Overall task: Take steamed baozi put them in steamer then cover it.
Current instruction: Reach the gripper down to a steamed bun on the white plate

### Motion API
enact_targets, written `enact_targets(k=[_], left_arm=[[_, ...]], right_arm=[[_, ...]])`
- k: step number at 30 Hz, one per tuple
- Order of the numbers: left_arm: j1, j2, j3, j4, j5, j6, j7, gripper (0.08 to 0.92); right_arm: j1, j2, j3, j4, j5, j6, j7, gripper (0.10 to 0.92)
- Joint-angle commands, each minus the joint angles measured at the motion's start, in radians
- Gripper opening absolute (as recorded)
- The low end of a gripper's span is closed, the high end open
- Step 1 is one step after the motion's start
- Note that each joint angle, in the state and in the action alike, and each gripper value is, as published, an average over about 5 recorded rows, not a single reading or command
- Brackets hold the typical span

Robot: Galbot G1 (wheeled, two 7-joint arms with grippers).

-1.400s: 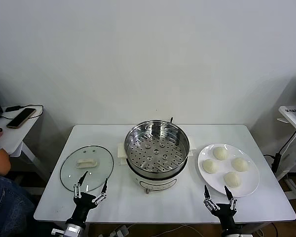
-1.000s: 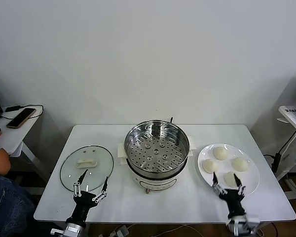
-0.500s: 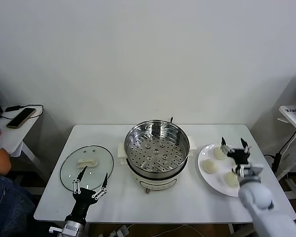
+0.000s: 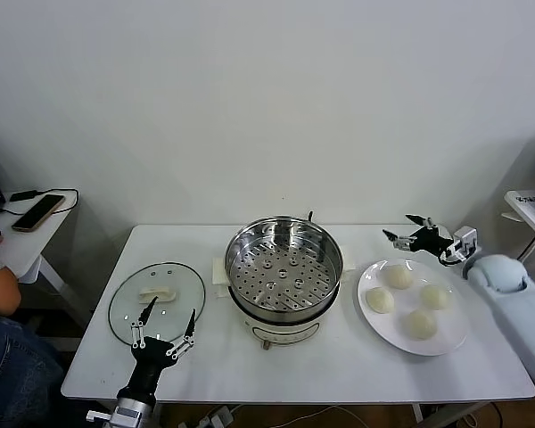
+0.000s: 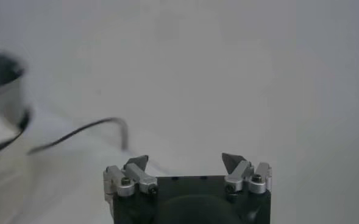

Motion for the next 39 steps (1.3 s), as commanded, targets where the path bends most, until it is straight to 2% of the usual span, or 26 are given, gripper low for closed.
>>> enact_targets(k=[1,8,19,30,39], left_arm=[[0.010,-0.003,-0.004,-0.025,-0.001,0.000,-0.004,0.823],[0.026,-0.010,-0.012,-0.052,-0.001,-0.001,-0.009,0.823],[0.044,-0.020,-0.019,-0.070,-0.001,-0.006,-0.016,0.823],[0.049,-0.021,-0.017,-0.070,-0.002,-0.008,-0.021,0.823],[0.048,-0.024,-0.013,-0.074,-0.002,-0.008,-0.028,0.823]], right_arm=[[0.276,-0.022,-0.213,-0.221,-0.275,0.030,-0.459,0.823],[0.352,0.075,-0.292,-0.302,-0.473,0.054,-0.523,0.823],[0.389,0.290,-0.273,-0.499,-0.718,0.142,-0.455,0.823],[0.362,0.354,-0.268,-0.535,-0.830,0.161,-0.396,0.823],[0.359,0.361,-0.257,-0.547,-0.858,0.173,-0.335,0.823]])
